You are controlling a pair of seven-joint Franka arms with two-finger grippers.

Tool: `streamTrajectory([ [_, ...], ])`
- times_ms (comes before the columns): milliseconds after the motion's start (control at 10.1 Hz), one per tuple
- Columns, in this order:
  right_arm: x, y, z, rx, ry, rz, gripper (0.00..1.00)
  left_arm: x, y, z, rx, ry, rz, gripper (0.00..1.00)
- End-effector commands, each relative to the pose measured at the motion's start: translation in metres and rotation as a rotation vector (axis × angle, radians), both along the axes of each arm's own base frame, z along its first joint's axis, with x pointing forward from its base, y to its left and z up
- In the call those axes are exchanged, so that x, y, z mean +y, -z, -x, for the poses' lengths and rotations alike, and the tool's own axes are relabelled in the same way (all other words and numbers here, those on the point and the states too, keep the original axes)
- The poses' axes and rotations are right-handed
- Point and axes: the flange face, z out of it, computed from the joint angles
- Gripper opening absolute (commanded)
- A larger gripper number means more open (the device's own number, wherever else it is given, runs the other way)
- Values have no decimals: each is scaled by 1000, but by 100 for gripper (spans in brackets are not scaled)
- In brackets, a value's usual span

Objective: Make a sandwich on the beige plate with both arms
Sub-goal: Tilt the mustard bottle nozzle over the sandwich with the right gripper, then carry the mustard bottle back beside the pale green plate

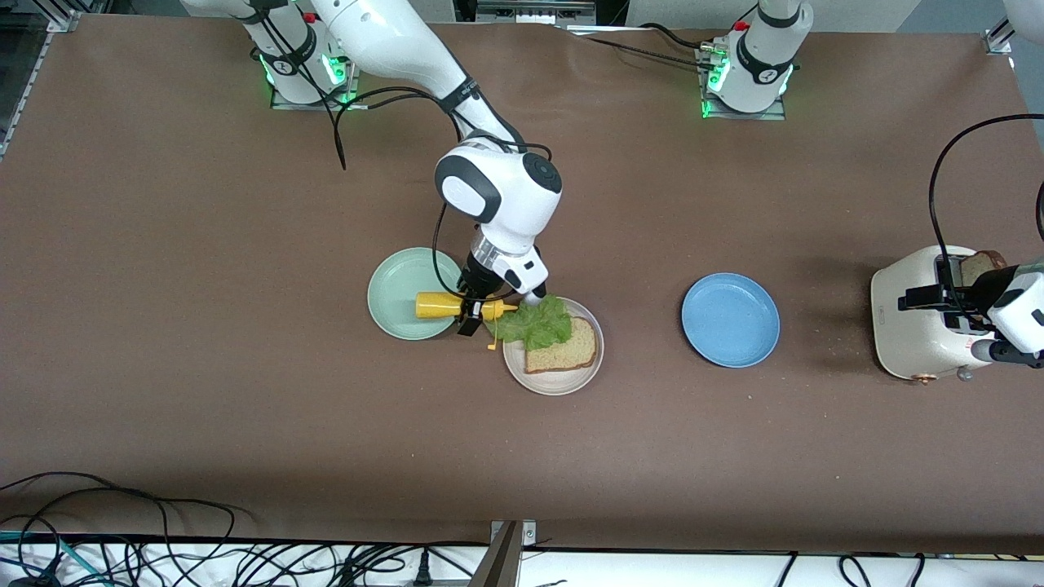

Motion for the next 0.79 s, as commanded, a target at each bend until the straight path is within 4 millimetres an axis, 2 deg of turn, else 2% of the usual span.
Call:
streamTrajectory([
  [0, -27, -25, -19, 59, 167, -139, 0, 1, -7, 2, 13, 3, -29, 100],
  [99, -62, -32, -36, 127, 285, -228, 0, 1, -7, 2, 13, 2, -30, 100],
  [198, -90, -38, -44, 172, 345, -274, 0, 0, -7, 2, 15, 2, -29, 100],
  [494, -148, -42, -57, 365, 402, -453, 0, 0, -7, 2, 15, 2, -29, 100],
  [691, -183, -56, -68, 431, 383, -551, 0, 0, -7, 2, 15, 2, -29, 100],
])
